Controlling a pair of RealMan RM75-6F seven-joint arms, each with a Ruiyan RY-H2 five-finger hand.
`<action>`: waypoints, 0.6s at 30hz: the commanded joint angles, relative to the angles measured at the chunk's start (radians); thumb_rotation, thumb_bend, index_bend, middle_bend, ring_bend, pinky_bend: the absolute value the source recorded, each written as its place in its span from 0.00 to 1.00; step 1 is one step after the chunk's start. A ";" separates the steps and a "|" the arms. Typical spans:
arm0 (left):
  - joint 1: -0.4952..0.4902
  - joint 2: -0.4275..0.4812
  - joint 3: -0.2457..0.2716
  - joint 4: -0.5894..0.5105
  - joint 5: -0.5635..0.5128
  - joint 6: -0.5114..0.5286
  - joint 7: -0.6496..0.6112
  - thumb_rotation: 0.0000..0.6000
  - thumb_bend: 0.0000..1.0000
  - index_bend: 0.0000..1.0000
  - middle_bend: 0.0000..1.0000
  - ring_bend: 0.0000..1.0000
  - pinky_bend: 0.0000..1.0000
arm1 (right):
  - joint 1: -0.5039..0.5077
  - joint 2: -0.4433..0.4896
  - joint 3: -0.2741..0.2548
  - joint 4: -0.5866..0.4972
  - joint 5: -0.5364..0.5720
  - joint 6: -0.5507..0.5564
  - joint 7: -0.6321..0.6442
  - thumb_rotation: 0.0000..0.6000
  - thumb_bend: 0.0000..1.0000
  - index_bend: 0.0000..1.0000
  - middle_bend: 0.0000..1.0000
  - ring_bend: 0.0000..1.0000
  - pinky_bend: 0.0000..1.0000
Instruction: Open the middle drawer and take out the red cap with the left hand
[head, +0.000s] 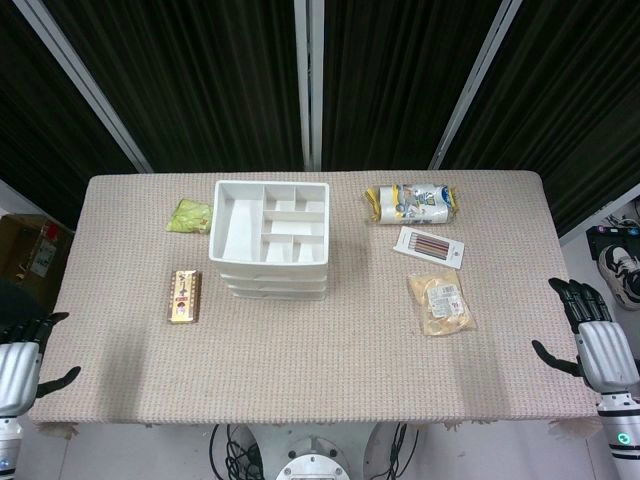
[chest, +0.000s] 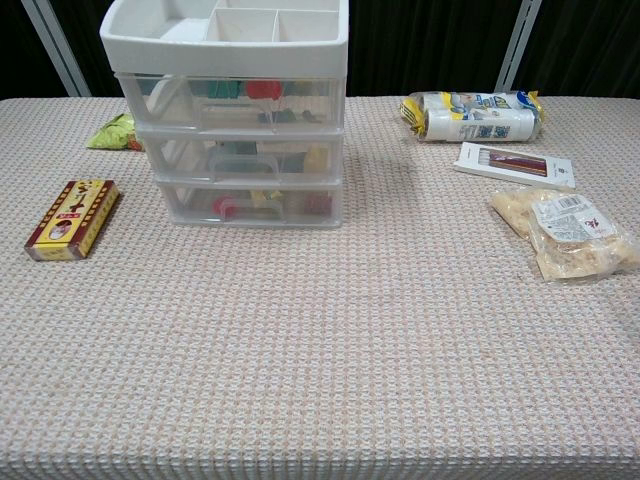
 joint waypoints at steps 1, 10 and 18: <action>-0.005 -0.002 -0.008 -0.013 -0.015 -0.019 0.011 1.00 0.12 0.24 0.28 0.26 0.27 | 0.008 0.000 0.005 -0.002 0.008 -0.013 -0.003 1.00 0.17 0.00 0.09 0.00 0.04; -0.019 -0.027 -0.048 -0.075 0.003 -0.009 -0.004 1.00 0.12 0.24 0.29 0.26 0.28 | 0.015 0.023 0.017 -0.001 0.001 0.003 0.011 1.00 0.17 0.00 0.08 0.00 0.04; -0.166 -0.116 -0.105 -0.199 0.038 -0.188 -0.199 1.00 0.19 0.34 0.47 0.48 0.77 | 0.016 0.066 0.039 -0.029 -0.027 0.060 0.008 1.00 0.17 0.00 0.08 0.00 0.04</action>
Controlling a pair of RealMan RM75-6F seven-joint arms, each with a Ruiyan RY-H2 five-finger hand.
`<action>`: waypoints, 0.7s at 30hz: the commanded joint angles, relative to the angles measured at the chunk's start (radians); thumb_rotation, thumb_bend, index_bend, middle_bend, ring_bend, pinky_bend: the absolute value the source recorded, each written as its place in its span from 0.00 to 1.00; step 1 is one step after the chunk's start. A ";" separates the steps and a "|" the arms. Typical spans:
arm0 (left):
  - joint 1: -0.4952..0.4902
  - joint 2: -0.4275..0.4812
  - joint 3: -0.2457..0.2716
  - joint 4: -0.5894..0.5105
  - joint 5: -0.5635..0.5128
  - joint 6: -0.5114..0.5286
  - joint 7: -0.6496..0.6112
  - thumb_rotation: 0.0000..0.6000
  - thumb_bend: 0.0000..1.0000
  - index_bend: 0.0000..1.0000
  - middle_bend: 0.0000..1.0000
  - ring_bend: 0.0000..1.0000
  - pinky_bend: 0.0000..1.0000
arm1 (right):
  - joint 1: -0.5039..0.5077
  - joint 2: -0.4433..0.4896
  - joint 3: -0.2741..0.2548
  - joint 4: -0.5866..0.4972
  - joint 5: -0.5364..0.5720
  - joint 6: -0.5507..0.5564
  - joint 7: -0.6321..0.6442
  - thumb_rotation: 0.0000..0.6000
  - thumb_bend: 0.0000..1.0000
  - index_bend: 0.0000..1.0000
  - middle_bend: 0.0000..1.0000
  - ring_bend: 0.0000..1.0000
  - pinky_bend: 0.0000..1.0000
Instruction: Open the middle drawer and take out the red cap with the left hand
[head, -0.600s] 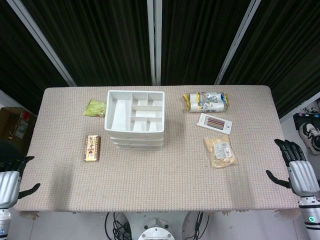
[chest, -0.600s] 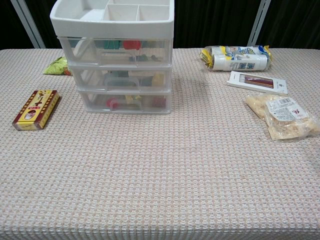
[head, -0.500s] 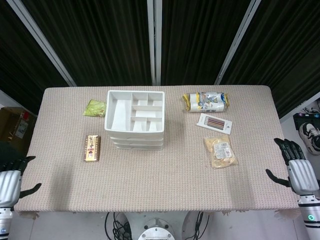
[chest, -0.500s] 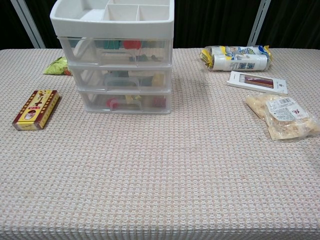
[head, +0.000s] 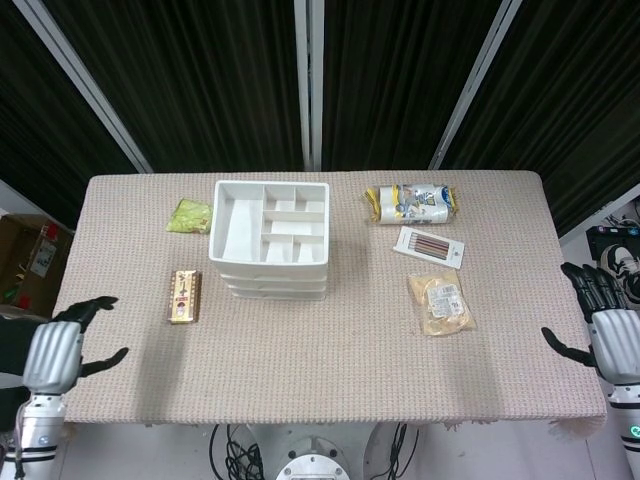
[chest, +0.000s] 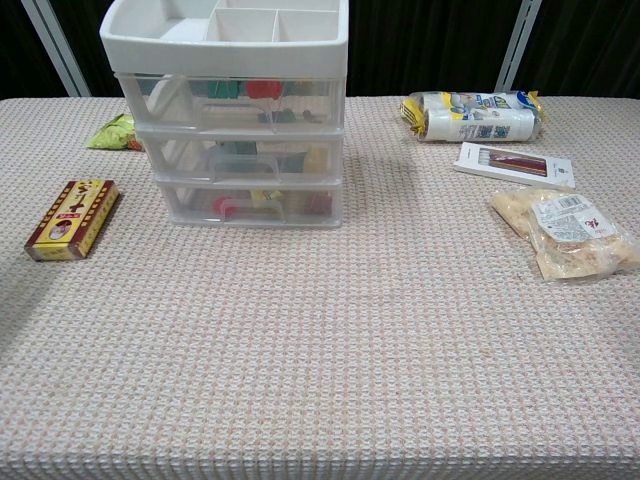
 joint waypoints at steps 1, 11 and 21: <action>-0.102 -0.066 -0.044 -0.080 -0.016 -0.142 -0.159 1.00 0.21 0.35 0.49 0.52 0.82 | 0.001 0.012 0.004 -0.009 -0.008 0.008 0.002 1.00 0.17 0.00 0.08 0.00 0.04; -0.266 -0.312 -0.174 -0.107 -0.286 -0.372 -0.434 1.00 0.38 0.38 0.72 0.83 1.00 | 0.003 0.013 -0.004 -0.008 -0.008 0.001 0.012 1.00 0.17 0.00 0.08 0.00 0.04; -0.285 -0.498 -0.196 -0.048 -0.426 -0.392 -0.529 1.00 0.39 0.22 0.85 0.91 1.00 | 0.003 0.003 -0.009 0.007 0.008 -0.014 0.020 1.00 0.17 0.00 0.08 0.00 0.04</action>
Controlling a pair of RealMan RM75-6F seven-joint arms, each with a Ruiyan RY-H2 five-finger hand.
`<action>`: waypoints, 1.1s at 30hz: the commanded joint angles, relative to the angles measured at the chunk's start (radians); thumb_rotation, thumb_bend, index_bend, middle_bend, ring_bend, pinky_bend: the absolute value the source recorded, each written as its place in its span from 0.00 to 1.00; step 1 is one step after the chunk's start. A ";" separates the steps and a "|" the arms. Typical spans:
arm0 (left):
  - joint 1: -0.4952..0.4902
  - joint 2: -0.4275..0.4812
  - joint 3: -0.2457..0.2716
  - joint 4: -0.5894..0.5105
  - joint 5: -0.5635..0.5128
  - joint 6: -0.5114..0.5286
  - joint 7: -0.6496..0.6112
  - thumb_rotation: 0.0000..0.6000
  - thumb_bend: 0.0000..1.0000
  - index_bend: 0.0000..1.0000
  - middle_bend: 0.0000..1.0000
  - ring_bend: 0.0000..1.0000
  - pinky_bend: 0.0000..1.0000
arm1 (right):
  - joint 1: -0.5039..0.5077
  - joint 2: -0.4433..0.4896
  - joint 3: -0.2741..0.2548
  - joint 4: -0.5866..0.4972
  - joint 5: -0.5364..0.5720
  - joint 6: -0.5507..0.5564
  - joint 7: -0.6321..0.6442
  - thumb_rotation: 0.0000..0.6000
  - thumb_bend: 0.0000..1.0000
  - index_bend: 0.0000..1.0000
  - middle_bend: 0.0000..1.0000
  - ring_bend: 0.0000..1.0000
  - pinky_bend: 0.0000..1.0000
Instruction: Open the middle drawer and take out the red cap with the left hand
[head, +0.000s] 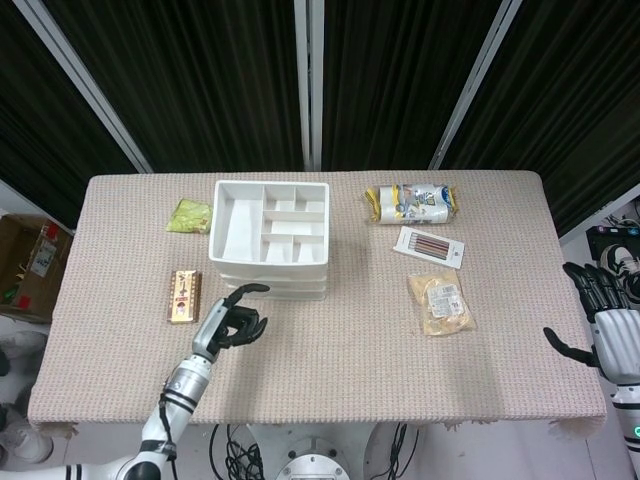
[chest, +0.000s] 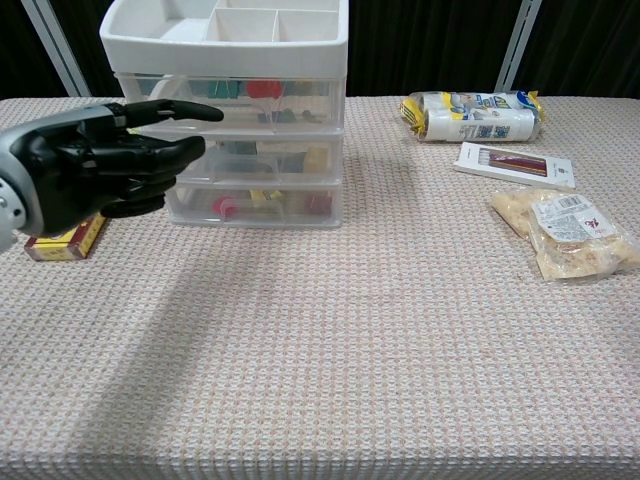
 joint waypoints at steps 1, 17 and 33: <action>0.006 -0.073 -0.007 0.025 -0.024 0.031 -0.034 1.00 0.39 0.22 0.86 0.91 1.00 | 0.001 -0.002 -0.001 0.000 0.002 -0.003 -0.002 1.00 0.17 0.00 0.08 0.00 0.04; 0.023 -0.279 -0.058 0.161 0.003 0.062 -0.180 1.00 0.40 0.18 0.87 0.92 1.00 | -0.005 -0.003 -0.008 -0.009 0.014 -0.010 -0.014 1.00 0.17 0.00 0.08 0.00 0.04; 0.006 -0.312 -0.128 0.231 0.013 -0.024 -0.326 1.00 0.42 0.29 0.87 0.92 1.00 | -0.009 -0.005 -0.009 -0.009 0.024 -0.017 -0.015 1.00 0.17 0.00 0.08 0.00 0.04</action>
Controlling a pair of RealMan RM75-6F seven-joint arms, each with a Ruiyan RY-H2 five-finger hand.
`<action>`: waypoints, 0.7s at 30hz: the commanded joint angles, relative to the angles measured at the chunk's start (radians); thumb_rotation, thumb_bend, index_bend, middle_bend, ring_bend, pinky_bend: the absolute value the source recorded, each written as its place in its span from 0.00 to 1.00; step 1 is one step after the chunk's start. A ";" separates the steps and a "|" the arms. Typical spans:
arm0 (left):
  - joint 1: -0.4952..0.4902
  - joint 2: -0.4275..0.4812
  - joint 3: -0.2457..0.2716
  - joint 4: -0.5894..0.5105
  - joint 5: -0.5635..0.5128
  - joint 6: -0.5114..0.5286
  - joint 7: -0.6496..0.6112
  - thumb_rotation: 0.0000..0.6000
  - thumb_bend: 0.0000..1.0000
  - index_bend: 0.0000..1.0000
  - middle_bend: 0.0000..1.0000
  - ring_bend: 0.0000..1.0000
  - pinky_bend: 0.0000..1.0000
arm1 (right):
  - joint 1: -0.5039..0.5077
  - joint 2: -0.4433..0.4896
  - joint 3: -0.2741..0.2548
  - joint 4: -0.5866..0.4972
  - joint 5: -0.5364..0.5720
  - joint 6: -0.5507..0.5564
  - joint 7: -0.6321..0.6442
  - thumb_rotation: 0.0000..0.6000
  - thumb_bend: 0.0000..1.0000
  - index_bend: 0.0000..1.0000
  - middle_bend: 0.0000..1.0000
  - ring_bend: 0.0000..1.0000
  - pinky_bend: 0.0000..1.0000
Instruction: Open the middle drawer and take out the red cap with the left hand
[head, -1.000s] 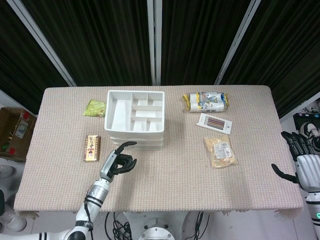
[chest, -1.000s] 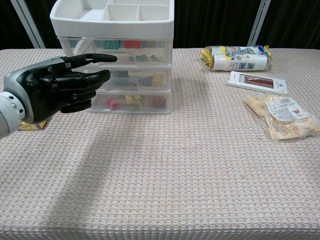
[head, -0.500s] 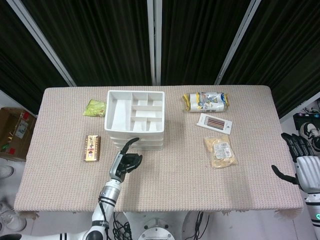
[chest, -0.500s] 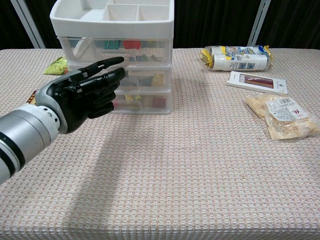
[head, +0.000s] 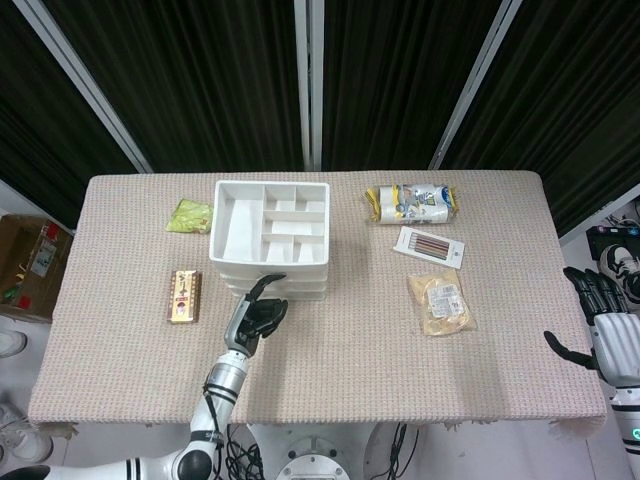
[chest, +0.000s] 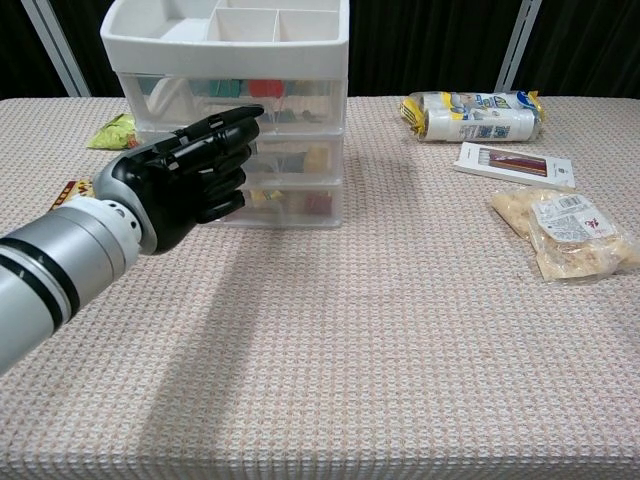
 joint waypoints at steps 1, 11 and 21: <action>-0.004 -0.011 -0.015 0.024 0.017 -0.015 -0.047 1.00 0.43 0.31 0.87 0.92 1.00 | -0.001 -0.001 0.000 0.001 0.001 -0.001 0.001 1.00 0.17 0.00 0.08 0.00 0.04; -0.013 -0.008 -0.034 0.040 0.008 -0.058 -0.096 1.00 0.51 0.47 0.87 0.93 1.00 | -0.005 -0.005 -0.001 0.011 0.006 -0.001 0.010 1.00 0.17 0.00 0.08 0.00 0.04; 0.023 0.008 0.011 0.014 0.031 -0.043 -0.108 1.00 0.52 0.51 0.87 0.93 1.00 | -0.004 -0.009 -0.003 0.016 0.001 -0.002 0.014 1.00 0.17 0.00 0.08 0.00 0.04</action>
